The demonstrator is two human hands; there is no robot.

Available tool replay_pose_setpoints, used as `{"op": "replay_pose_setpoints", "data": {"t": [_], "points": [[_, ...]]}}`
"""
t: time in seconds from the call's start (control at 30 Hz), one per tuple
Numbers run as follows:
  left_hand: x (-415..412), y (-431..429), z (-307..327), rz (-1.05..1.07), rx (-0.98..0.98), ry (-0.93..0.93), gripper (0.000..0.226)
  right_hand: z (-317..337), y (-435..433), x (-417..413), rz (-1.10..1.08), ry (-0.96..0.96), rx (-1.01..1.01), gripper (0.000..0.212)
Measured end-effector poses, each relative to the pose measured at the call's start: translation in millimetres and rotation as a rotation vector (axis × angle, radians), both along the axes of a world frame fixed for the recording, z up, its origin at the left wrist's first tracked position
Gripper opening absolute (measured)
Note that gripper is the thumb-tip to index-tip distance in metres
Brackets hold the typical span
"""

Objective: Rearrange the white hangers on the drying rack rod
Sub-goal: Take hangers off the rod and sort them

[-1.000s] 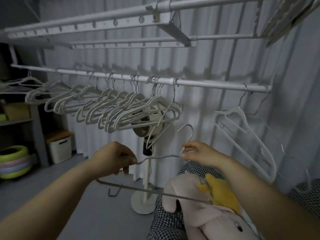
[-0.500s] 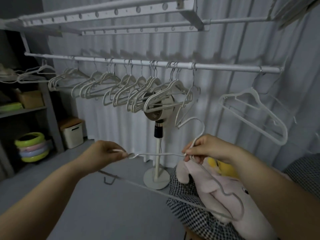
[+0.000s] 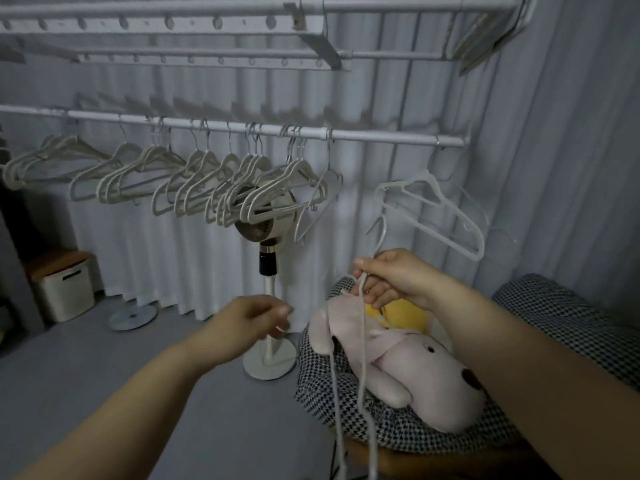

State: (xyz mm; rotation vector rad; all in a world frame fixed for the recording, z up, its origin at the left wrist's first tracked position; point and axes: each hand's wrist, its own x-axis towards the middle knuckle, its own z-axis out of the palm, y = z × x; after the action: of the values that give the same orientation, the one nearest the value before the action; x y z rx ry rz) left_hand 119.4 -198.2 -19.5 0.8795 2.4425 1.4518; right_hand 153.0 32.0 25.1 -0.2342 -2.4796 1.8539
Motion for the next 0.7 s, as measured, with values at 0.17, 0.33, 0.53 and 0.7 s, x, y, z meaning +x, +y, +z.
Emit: {"op": "replay_pose_setpoints", "data": {"t": [0.17, 0.33, 0.53, 0.7], "points": [[8, 43, 19, -0.178, 0.016, -0.184, 0.014, 0, 0, -11, -0.119, 0.086, 0.016, 0.021], [-8, 85, 14, -0.17, -0.145, -0.009, 0.019, 1, 16, -39, -0.149, 0.119, 0.09, 0.024], [-58, 123, 19, -0.014, -0.075, 0.015, 0.026, 13, 59, -87, -0.117, 0.089, 0.277, 0.021], [-102, 164, 30, 0.058, 0.002, 0.016, 0.03, 34, 124, -119, -0.368, 0.309, 0.806, 0.034]]}}
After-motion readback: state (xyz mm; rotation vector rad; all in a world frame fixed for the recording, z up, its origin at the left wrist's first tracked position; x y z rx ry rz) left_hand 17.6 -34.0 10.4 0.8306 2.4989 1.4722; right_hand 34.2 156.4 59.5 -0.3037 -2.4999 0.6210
